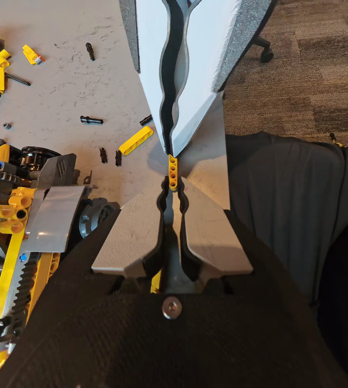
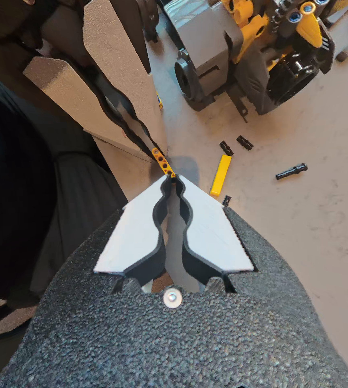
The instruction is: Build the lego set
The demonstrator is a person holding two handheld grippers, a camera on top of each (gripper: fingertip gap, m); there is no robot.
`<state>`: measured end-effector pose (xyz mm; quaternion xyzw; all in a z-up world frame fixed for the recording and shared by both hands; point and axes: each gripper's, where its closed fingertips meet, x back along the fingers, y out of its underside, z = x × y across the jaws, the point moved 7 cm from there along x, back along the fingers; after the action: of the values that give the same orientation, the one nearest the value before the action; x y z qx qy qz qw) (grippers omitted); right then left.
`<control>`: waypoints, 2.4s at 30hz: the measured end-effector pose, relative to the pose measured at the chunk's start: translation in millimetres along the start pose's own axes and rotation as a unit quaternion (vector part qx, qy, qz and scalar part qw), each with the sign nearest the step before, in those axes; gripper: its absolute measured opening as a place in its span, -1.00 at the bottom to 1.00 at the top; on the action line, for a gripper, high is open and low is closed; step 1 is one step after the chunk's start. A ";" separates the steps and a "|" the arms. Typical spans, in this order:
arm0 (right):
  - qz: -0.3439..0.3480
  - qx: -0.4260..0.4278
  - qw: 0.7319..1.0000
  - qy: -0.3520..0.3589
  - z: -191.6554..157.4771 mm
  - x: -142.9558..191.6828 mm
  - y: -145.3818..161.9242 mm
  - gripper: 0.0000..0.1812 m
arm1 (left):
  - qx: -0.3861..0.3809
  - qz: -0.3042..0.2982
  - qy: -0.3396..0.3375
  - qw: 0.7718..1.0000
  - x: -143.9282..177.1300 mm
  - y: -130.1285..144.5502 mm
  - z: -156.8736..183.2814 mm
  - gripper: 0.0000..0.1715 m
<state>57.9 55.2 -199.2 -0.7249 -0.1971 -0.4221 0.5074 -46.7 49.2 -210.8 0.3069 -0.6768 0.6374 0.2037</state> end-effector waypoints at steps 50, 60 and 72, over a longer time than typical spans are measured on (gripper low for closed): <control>0.087 -0.076 0.990 0.081 37.8 15.4 31.2 -0.95 | -0.013 -0.004 -0.001 1.000 -0.6 0.7 1.8 -0.79; 0.124 -0.060 0.988 0.063 5.3 30.6 8.3 -0.95 | -0.009 0.029 -0.014 0.999 6.1 -2.1 0.0 -0.59; 0.135 0.004 0.990 0.040 -25.2 28.4 -6.9 -0.96 | -0.019 0.084 -0.039 0.996 18.1 -6.1 0.7 -0.70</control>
<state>58.6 31.2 -168.9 -0.7254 -0.0789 -0.3778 0.5700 -55.7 45.7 -194.3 0.2702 -0.7196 0.6267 0.1285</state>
